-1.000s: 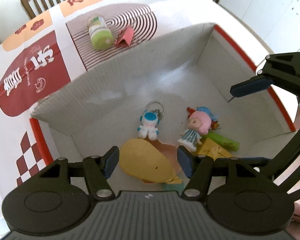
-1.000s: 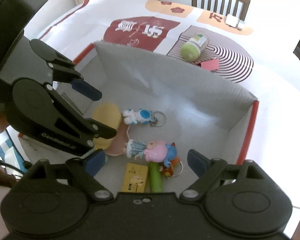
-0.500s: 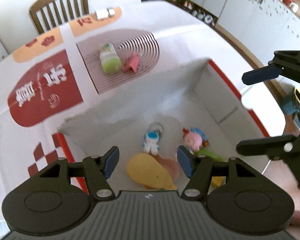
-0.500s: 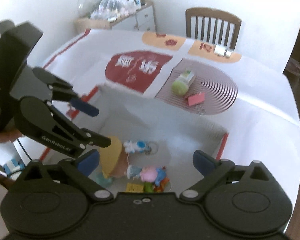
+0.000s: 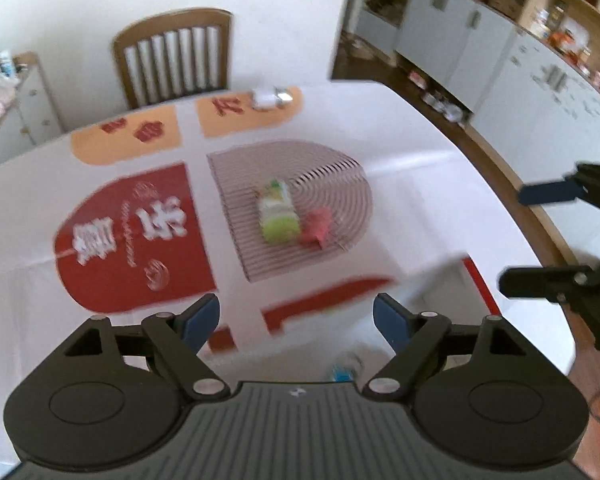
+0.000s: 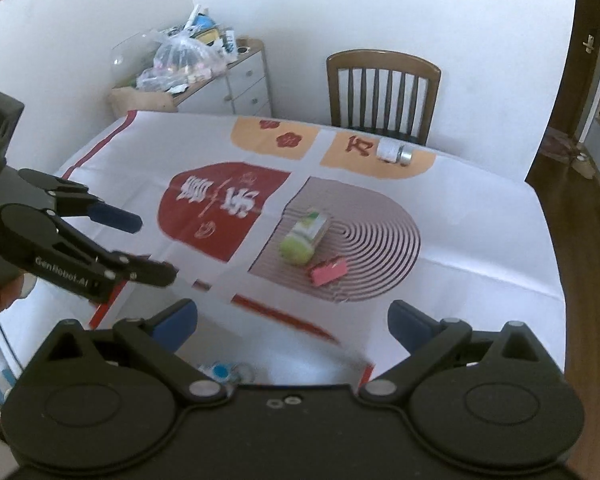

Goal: Organize rigid objects
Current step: 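Lift both tools out of the box back toward the pile, then grasp the green-capped jar with the left tool while the right tool grasps the pink binder clip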

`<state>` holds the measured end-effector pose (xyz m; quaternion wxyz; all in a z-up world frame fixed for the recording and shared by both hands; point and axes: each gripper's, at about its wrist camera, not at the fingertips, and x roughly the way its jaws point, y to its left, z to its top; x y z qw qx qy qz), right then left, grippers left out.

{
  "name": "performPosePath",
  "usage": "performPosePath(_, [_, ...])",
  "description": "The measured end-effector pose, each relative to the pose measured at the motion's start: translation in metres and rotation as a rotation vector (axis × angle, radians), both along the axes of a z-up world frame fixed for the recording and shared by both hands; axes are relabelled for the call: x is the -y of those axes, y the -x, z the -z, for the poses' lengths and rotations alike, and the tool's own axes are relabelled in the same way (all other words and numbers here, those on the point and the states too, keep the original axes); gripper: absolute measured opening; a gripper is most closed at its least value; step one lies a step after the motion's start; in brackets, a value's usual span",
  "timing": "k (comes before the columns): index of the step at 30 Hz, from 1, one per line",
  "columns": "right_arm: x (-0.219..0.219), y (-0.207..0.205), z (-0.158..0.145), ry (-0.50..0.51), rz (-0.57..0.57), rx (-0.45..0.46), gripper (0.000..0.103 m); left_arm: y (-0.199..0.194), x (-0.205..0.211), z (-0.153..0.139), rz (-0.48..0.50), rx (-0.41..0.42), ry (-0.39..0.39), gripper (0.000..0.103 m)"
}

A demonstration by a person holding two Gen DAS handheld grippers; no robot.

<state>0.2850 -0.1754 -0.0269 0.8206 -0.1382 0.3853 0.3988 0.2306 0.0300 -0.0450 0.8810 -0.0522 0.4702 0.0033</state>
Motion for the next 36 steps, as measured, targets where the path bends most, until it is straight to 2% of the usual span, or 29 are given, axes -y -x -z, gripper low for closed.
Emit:
performPosePath(4, [-0.007,-0.026,0.004,-0.008,0.012,-0.013,0.102,-0.027,-0.009,0.001,-0.047,0.008,0.001,0.084])
performPosePath(6, [-0.012,-0.038,0.008,0.012,-0.002,-0.009,0.102,-0.042,-0.012,0.003,-0.063,0.010,-0.013,0.089])
performPosePath(9, [-0.020,-0.053,0.017,0.042,-0.018,0.001,0.102,-0.064,-0.015,0.008,-0.083,0.021,-0.048,0.090])
performPosePath(11, [-0.024,-0.064,0.023,0.057,-0.009,0.025,0.102,-0.081,-0.016,0.015,-0.112,0.024,-0.098,0.090])
performPosePath(15, [-0.034,-0.090,0.038,0.065,-0.008,0.003,0.102,-0.108,-0.024,0.029,-0.156,0.007,-0.066,0.090])
performPosePath(25, [-0.069,-0.111,0.085,0.164,-0.164,-0.039,0.101,-0.152,-0.017,0.063,-0.126,-0.049,-0.093,0.090])
performPosePath(30, [-0.086,-0.122,0.111,0.196,-0.187,-0.094,0.098,-0.169,-0.016,0.090,-0.138,-0.108,-0.109,0.090])
performPosePath(36, [-0.096,-0.125,0.128,0.212,-0.230,-0.105,0.095,-0.179,-0.017,0.112,-0.142,-0.138,-0.103,0.090])
